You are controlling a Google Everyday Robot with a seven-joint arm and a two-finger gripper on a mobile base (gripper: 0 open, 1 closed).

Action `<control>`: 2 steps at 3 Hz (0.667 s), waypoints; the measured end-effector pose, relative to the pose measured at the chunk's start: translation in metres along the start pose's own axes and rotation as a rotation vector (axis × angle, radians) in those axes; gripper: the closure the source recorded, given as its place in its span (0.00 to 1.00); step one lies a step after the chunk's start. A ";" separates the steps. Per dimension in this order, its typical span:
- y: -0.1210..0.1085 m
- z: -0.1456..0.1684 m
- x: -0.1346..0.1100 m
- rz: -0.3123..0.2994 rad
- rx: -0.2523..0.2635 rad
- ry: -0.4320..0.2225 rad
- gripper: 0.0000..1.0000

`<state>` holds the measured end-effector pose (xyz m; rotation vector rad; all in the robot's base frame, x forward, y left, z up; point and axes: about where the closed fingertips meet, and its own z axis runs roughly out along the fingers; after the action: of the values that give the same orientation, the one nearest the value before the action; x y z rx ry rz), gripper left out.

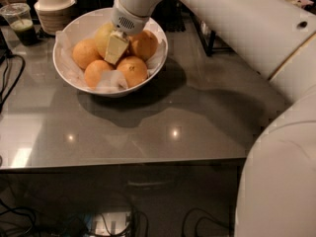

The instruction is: Pick orange from white bowl

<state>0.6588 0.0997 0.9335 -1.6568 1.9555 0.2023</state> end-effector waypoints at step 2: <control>-0.007 -0.013 0.014 0.070 -0.051 -0.221 1.00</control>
Offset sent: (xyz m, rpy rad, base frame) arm 0.0014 -0.0666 0.0217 0.5356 0.0709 0.0152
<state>0.6600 0.0800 0.9393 -1.5278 1.8558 0.4459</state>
